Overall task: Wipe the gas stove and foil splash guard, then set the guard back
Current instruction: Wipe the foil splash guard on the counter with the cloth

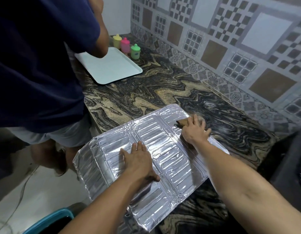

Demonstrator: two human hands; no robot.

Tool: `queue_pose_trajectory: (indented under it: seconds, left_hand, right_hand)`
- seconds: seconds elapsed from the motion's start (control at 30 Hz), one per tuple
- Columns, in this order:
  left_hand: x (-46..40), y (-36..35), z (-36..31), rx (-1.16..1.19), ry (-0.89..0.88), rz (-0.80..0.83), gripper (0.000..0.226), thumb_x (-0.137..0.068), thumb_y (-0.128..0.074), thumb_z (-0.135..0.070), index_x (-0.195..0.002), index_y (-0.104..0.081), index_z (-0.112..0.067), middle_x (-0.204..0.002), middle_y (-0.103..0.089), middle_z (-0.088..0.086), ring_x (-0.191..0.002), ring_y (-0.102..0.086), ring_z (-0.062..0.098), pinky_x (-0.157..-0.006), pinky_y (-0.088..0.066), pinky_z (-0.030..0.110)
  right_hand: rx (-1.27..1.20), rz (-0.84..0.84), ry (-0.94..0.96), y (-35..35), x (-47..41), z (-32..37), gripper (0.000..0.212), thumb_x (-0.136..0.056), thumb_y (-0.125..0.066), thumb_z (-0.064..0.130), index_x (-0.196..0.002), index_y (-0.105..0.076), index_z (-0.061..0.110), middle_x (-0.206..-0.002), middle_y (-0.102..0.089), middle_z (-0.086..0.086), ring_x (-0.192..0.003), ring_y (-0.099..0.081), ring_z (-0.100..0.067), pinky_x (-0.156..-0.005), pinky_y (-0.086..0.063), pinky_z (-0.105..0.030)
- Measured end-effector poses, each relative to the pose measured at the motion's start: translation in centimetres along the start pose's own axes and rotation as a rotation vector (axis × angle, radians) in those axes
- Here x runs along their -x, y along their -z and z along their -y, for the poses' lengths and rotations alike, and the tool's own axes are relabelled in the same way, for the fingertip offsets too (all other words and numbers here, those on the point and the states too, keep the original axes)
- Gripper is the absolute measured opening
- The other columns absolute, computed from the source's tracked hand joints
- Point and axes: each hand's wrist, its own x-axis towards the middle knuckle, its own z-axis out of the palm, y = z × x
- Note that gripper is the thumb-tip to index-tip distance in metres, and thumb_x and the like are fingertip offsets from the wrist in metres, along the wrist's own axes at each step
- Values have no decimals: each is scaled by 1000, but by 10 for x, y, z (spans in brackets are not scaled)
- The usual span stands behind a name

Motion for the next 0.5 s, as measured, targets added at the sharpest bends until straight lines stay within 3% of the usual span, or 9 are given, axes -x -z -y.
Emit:
queue_pose_trajectory:
  seconds: [0.17,0.23,0.33,0.43,0.5]
  left_hand:
    - [3,1,-2,-9,-3,-20,142,-58,-66,-80,-151,6,0,-161,8,16,-149,0,33,-112,-10,67]
    - [5,2,-2,-19,-8,-30,140,-59,-65,-80,-151,3,0,-161,7,16,-149,-2,34,-111,-13,67]
    - [9,2,0,-9,-17,-42,141,-58,-65,-81,-151,2,1,-161,7,16,-149,-3,34,-111,-13,68]
    - [12,1,1,13,-39,-51,141,-58,-65,-81,-151,4,0,-162,7,15,-149,-1,32,-111,-12,68]
    - [15,0,2,23,-53,-51,141,-59,-64,-81,-151,5,0,-162,8,14,-149,0,32,-112,-12,68]
  right_hand:
    - [-63,-35,-311,-17,44,-33,67,-93,-21,41,-154,0,23,-163,8,-1,-147,6,-38,-112,-6,-64]
    - [-108,-34,-416,-18,59,-37,70,-94,-28,43,-154,-3,18,-163,5,-3,-147,4,-38,-113,-7,-61]
    - [-202,-113,-547,-15,84,-40,72,-91,-51,43,-150,-24,11,-159,-13,-7,-139,-16,-38,-109,-17,-57]
    - [-191,-264,-470,-15,113,-39,46,-89,-52,12,-134,-47,5,-146,-30,-7,-126,-28,-36,-104,-25,-50]
    - [-261,-346,-217,-17,127,-25,44,-85,-54,2,-128,-54,11,-141,-36,-5,-121,-32,-32,-100,-27,-42]
